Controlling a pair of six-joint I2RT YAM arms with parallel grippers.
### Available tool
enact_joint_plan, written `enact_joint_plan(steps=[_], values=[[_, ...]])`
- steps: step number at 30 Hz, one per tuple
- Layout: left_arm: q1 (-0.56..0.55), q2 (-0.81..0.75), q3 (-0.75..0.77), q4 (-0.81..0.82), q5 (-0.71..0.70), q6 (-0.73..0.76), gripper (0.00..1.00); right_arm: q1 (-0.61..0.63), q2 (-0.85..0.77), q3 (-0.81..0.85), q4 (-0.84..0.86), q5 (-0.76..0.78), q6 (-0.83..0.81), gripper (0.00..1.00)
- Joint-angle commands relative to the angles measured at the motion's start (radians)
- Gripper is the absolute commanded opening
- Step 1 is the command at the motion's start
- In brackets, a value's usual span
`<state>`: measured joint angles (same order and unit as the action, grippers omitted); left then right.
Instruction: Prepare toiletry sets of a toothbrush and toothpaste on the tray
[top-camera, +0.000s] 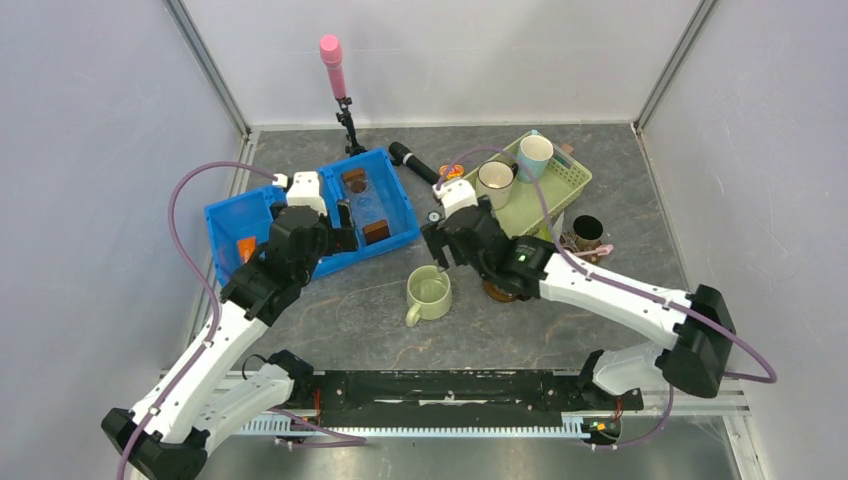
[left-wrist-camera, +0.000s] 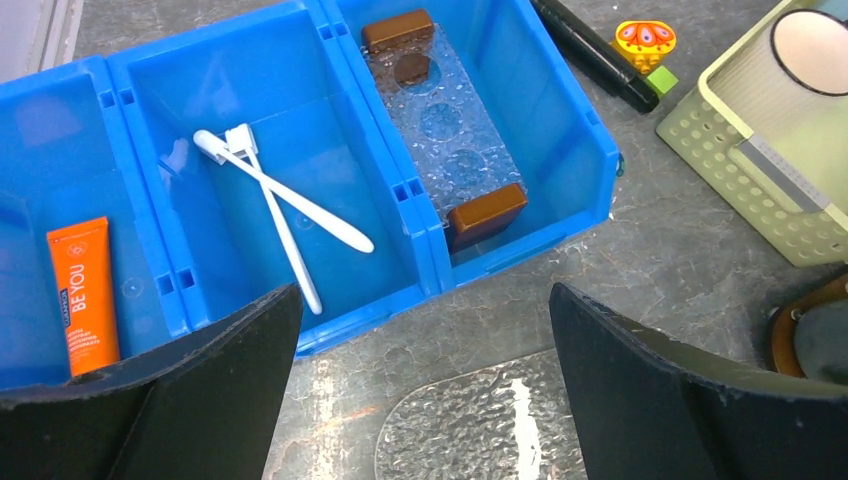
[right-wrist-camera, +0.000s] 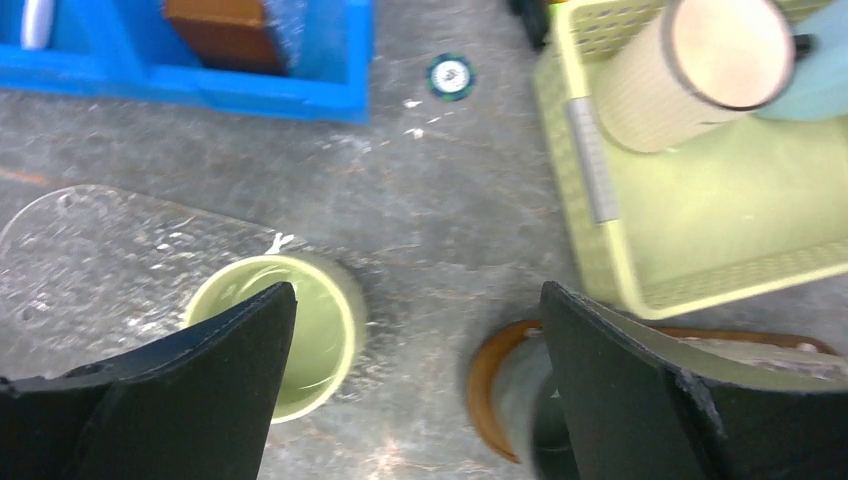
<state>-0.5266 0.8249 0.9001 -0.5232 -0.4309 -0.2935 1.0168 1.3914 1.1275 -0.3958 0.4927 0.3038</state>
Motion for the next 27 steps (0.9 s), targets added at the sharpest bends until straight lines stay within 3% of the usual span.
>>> enact_joint_plan(steps=[1,6,10,20,27], values=[[0.007,0.013,0.039,0.006,-0.043,-0.027,1.0,-0.099,-0.09,0.002,-0.017,0.058,-0.089,0.98],[0.021,0.05,0.054,-0.027,-0.092,-0.042,1.0,-0.226,-0.191,-0.053,0.0,0.042,-0.174,0.98],[0.112,0.088,0.083,-0.049,-0.095,-0.047,1.0,-0.295,-0.258,-0.102,0.03,0.021,-0.234,0.98],[0.603,0.175,0.114,-0.073,0.116,-0.133,0.99,-0.377,-0.371,-0.191,0.086,-0.049,-0.295,0.98],[0.781,0.31,0.072,-0.054,0.172,-0.152,0.96,-0.344,-0.469,-0.254,0.113,0.012,-0.348,0.98]])
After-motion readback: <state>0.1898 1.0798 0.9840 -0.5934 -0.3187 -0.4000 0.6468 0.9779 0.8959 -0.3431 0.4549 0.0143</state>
